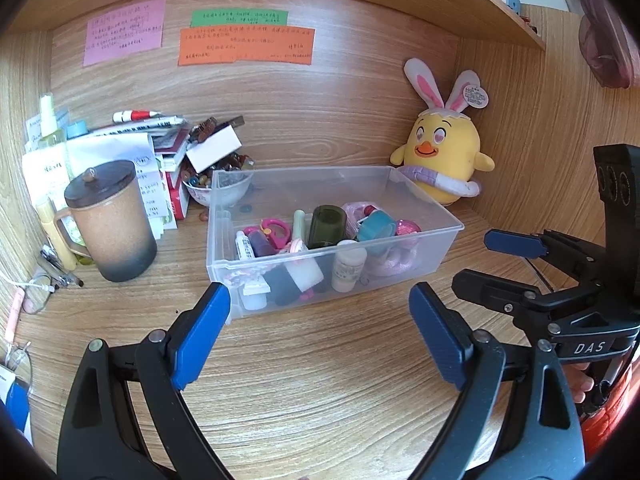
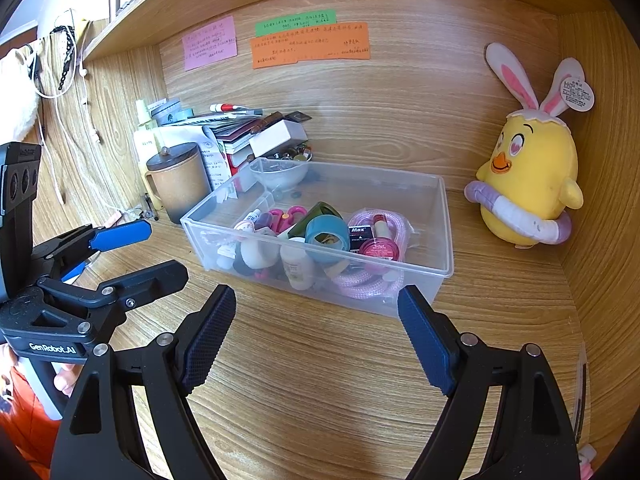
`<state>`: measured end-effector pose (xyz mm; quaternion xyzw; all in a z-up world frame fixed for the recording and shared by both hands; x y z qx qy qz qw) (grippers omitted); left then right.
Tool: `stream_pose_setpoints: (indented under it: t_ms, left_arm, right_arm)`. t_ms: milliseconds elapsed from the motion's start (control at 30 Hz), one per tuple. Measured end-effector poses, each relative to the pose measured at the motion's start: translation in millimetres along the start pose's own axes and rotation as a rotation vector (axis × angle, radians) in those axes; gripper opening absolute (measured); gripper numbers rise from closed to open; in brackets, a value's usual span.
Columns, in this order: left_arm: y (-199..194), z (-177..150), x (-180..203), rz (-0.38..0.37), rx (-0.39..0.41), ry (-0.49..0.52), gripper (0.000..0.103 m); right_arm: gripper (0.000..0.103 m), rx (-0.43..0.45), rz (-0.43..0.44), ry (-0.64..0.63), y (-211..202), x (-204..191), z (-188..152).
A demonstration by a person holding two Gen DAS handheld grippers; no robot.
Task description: Organize objects
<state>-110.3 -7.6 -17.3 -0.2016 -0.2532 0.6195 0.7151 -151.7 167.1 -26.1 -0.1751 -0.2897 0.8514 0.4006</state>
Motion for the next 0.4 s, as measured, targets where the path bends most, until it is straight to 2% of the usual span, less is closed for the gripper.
stream_pose_setpoints:
  t_ms: [400]
  left_arm:
    - [1.8,-2.1,-0.3,0.002,0.000,-0.006,0.093]
  right_arm:
    - [0.081,-0.013,-0.001,0.005,3.5,0.7,-3.3]
Point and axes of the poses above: each gripper's, at about its wrist camera, not at the fingertips, and y roughly the way its jaws point, x to its right, z to its top, the point moved 4 cm from there along y, roughly the way its jaws point, and after that the axes turned 3 degrees about -x, right-handed, at the moved point
